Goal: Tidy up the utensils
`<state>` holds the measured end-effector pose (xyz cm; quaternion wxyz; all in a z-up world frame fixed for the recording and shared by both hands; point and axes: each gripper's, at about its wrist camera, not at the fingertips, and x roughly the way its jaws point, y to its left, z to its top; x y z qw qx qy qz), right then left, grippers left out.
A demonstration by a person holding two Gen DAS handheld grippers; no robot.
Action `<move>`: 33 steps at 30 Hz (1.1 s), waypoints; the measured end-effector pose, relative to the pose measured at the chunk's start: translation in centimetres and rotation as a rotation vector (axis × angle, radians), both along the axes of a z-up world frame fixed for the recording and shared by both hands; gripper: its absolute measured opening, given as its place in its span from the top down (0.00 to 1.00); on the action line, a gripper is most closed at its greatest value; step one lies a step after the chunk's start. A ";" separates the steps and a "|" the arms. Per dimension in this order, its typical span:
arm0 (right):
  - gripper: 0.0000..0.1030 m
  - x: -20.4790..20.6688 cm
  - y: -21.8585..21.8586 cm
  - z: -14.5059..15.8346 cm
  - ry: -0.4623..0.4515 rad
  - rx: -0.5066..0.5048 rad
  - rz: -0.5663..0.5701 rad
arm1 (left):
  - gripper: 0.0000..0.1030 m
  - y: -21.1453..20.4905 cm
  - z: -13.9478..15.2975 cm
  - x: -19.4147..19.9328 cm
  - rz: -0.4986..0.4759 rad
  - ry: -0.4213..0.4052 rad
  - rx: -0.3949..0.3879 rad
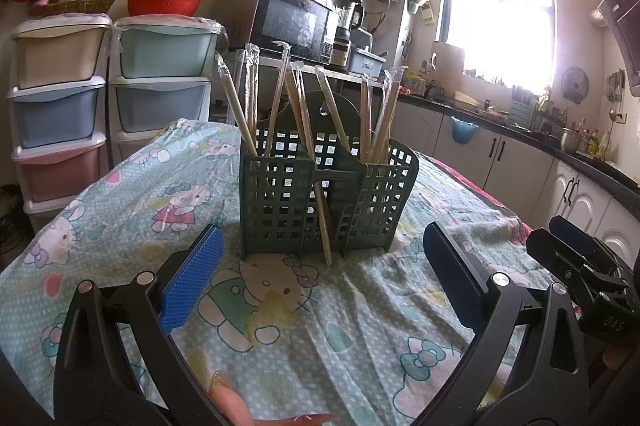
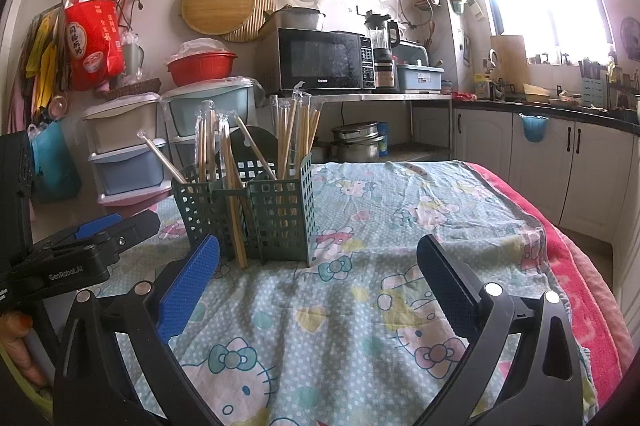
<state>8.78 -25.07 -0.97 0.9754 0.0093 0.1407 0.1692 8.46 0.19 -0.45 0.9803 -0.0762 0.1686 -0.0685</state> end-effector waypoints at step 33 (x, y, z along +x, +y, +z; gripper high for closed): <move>0.06 -0.1 -0.1 0.1 -0.002 0.000 0.002 | 0.10 -0.3 -0.2 0.3 -0.011 0.011 -0.005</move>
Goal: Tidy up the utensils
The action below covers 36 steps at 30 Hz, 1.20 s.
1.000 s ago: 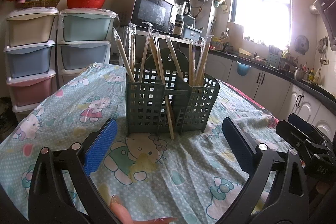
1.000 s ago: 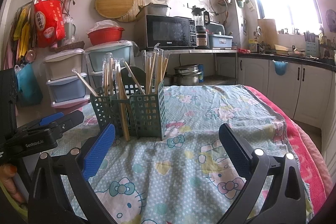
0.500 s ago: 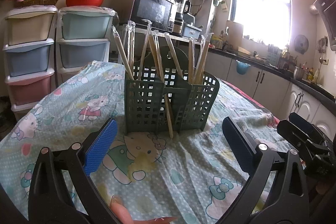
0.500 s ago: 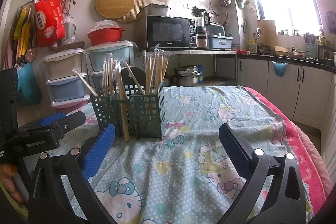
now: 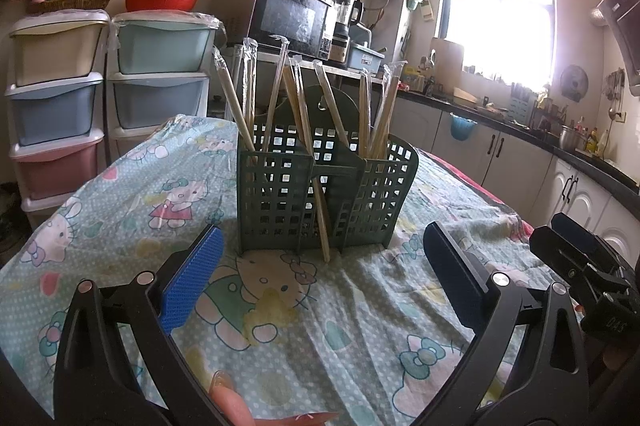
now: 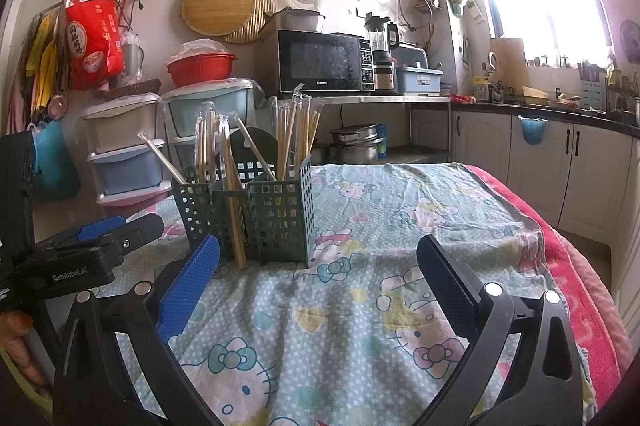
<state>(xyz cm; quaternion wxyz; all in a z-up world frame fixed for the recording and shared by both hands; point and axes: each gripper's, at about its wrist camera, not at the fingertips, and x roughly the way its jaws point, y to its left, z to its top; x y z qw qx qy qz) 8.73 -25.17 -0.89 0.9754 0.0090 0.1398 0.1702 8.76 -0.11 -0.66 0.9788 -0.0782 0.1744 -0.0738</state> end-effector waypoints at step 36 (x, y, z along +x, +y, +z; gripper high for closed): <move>0.06 17.2 -16.3 -4.1 0.603 -0.146 -0.504 | 0.10 18.7 -5.9 9.9 0.501 0.606 0.012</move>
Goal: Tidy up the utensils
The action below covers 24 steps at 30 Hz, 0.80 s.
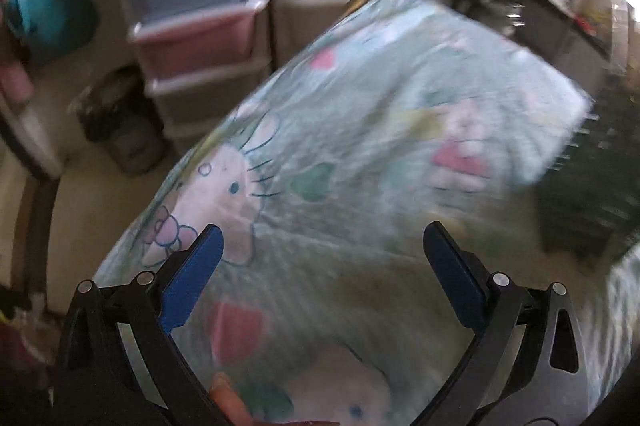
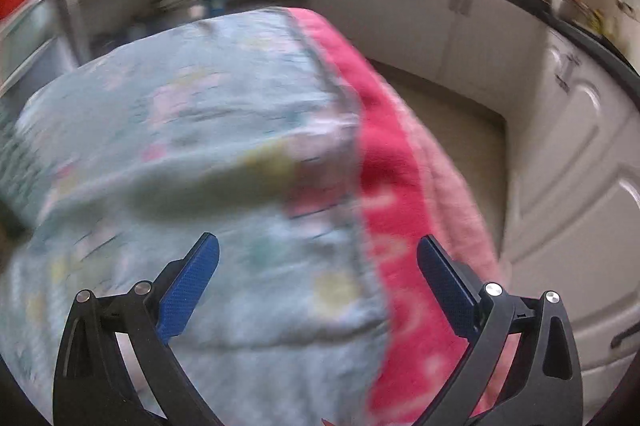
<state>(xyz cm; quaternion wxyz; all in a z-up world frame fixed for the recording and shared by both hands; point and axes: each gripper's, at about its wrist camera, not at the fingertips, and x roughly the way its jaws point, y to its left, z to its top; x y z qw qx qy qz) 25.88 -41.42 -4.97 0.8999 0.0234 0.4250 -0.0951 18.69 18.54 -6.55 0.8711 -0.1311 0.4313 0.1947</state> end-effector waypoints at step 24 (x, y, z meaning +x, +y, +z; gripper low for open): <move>0.05 3.4 -1.0 -2.2 0.066 0.046 -0.022 | 0.09 0.2 -0.8 0.9 0.004 0.055 0.044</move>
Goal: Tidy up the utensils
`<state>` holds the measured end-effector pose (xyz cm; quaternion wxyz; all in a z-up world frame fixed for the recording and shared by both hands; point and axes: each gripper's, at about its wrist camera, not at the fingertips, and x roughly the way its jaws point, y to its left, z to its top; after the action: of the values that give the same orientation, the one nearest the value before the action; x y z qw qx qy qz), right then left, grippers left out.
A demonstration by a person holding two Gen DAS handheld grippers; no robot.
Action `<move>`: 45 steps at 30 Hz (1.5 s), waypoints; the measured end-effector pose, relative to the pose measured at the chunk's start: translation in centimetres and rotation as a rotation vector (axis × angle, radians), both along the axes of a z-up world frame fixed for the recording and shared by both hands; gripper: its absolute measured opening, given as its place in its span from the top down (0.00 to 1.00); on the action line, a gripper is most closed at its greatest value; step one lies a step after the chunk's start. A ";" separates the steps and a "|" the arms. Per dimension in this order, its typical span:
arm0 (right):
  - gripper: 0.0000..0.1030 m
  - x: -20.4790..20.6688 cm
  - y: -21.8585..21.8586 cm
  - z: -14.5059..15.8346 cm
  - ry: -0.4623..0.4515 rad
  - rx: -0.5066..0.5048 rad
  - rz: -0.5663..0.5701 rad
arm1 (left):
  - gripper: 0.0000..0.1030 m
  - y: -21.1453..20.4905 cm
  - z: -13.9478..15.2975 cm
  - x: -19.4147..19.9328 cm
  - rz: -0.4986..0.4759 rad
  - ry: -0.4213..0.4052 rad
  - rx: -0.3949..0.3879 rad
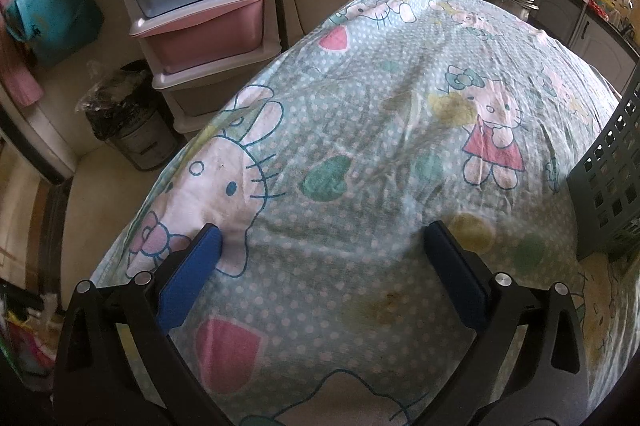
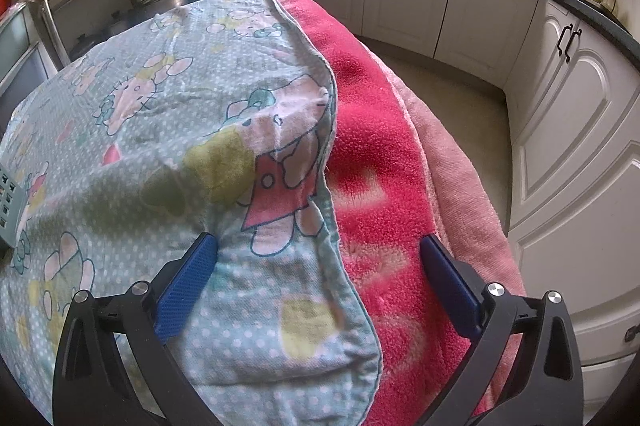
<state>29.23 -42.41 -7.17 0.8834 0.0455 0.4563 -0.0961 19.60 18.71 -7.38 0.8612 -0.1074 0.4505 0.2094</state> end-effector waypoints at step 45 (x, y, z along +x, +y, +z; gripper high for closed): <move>0.05 -0.1 0.0 0.0 -0.001 0.000 0.000 | 0.09 0.0 0.0 0.0 0.000 0.001 0.002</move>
<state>29.16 -42.42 -7.15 0.8836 0.0456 0.4559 -0.0961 19.64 18.69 -7.37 0.8611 -0.1065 0.4506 0.2099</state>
